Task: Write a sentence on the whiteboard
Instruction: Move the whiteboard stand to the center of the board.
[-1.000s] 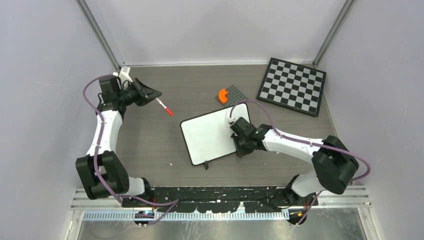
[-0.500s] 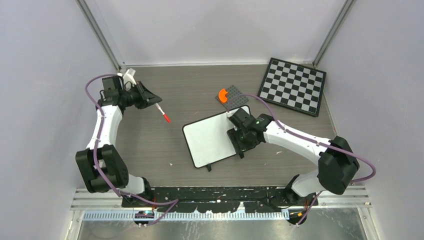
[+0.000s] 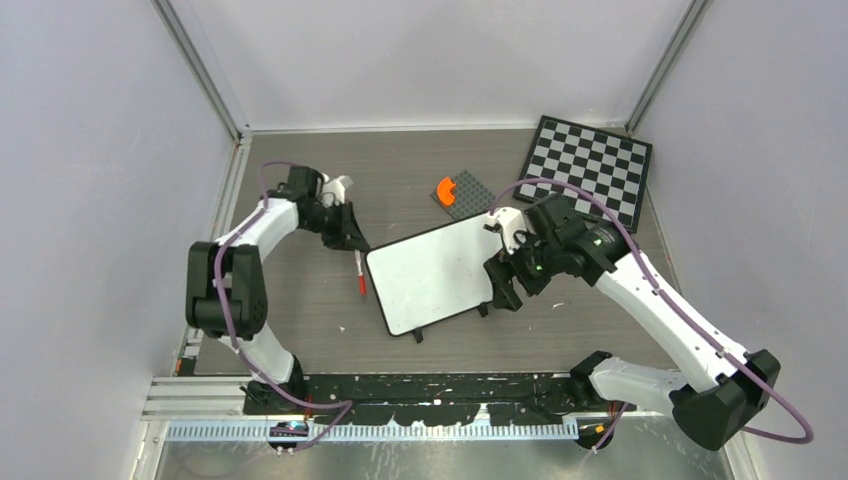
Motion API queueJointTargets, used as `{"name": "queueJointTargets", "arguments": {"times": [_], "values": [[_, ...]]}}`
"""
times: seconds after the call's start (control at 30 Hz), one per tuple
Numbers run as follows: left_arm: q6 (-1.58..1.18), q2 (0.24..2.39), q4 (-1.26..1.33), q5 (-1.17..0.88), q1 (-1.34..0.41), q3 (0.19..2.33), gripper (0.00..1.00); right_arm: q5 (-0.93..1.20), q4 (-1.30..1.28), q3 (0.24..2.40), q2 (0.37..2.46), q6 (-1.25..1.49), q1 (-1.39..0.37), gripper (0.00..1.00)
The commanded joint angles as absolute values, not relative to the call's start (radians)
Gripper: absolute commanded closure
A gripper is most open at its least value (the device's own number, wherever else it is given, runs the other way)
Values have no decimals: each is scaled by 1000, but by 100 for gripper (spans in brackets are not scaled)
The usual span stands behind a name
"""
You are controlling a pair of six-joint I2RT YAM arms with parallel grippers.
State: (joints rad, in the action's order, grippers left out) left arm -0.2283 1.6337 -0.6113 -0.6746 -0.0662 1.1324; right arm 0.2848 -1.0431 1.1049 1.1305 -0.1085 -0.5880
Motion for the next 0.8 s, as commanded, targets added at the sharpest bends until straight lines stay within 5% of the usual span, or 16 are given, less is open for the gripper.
{"name": "queueJointTargets", "arguments": {"times": [0.0,0.77], "values": [[-143,1723,-681,-657,-147,1153,100,412,-1106,1142,1097,-219,-524,13],[-295,1916,-550,-620,-416,1115,100,582,-1137,1250,1198,-218,-216,15]]}}
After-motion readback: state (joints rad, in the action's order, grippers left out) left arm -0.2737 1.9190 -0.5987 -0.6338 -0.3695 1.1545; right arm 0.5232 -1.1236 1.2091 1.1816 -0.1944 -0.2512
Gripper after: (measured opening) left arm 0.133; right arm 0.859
